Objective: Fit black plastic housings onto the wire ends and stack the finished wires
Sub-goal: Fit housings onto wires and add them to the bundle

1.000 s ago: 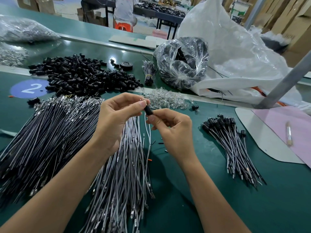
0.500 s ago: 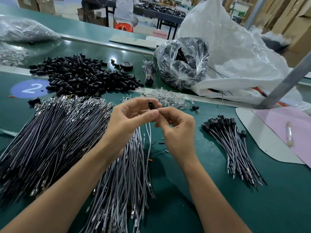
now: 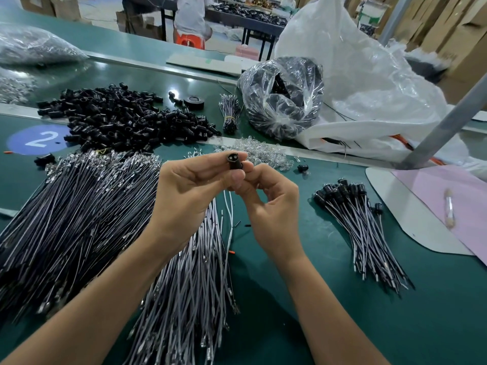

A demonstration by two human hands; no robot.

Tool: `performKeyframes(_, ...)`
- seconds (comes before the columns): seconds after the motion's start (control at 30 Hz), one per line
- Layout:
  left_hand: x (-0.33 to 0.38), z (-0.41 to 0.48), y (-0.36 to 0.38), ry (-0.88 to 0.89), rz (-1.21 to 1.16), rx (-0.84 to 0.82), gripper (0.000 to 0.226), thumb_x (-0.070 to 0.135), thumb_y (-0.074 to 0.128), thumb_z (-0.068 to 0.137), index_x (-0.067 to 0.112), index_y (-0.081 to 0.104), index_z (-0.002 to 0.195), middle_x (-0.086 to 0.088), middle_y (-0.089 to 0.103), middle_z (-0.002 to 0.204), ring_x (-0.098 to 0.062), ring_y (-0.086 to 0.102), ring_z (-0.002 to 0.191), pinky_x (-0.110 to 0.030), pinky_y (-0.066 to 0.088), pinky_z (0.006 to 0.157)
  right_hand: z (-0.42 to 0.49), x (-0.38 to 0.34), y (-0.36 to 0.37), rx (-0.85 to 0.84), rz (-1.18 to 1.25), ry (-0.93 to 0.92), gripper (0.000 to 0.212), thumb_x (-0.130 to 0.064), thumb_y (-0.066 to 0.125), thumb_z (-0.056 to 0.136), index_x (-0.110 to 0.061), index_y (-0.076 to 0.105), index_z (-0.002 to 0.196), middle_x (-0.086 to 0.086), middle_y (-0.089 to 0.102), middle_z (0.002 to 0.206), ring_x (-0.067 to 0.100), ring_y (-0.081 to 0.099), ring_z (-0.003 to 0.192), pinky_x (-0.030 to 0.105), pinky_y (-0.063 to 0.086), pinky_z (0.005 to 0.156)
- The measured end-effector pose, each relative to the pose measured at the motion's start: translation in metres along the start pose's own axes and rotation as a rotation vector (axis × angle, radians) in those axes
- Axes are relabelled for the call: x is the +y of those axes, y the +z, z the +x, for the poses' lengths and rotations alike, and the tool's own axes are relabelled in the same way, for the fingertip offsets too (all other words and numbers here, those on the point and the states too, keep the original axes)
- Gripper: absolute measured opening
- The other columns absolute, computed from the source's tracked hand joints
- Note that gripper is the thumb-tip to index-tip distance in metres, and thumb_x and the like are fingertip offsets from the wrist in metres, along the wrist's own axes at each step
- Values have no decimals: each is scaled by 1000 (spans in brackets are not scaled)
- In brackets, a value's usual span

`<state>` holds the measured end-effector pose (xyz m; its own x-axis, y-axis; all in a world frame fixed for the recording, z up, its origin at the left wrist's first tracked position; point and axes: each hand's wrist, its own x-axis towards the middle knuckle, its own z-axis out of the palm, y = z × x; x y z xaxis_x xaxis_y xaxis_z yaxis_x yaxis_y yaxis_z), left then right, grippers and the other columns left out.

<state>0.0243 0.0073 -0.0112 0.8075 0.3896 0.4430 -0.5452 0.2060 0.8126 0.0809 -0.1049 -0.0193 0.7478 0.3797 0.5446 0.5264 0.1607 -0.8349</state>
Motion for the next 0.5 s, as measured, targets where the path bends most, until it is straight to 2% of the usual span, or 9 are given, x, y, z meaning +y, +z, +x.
performKeyframes(0.17, 2, -1, 2, 15, 12, 0, 30, 0, 69, 73, 2, 70, 103, -7, 77, 92, -20, 73, 90, -24, 54, 86, 0, 2, 4, -14, 47, -13, 26, -7, 66, 88, -28, 58, 75, -15, 55, 69, 9, 46, 71, 31, 41, 69)
performKeyframes(0.27, 4, -2, 3, 41, 15, -2, 30, 1, 70, 73, 4, 72, 103, -7, 77, 92, -21, 73, 91, -25, 54, 86, -1, 2, 6, -20, 86, -9, 24, -6, 65, 88, -23, 55, 73, -6, 52, 71, 17, 41, 71, 35, 37, 68)
performKeyframes(0.43, 9, -2, 3, 62, 20, -19, 28, 7, 72, 74, 9, 75, 102, -6, 77, 93, -23, 73, 91, -26, 55, 85, -1, 1, 7, -26, 129, -12, 21, -6, 65, 88, -19, 57, 74, -2, 53, 73, 18, 43, 73, 41, 37, 68)
performKeyframes(0.5, 8, -1, 5, 59, 94, -23, 32, 11, 74, 73, 11, 73, 105, -4, 77, 95, -21, 73, 93, -26, 55, 87, -1, 2, 5, -9, 111, -13, 22, -7, 65, 89, -19, 56, 73, -1, 52, 71, 20, 42, 71, 40, 37, 67)
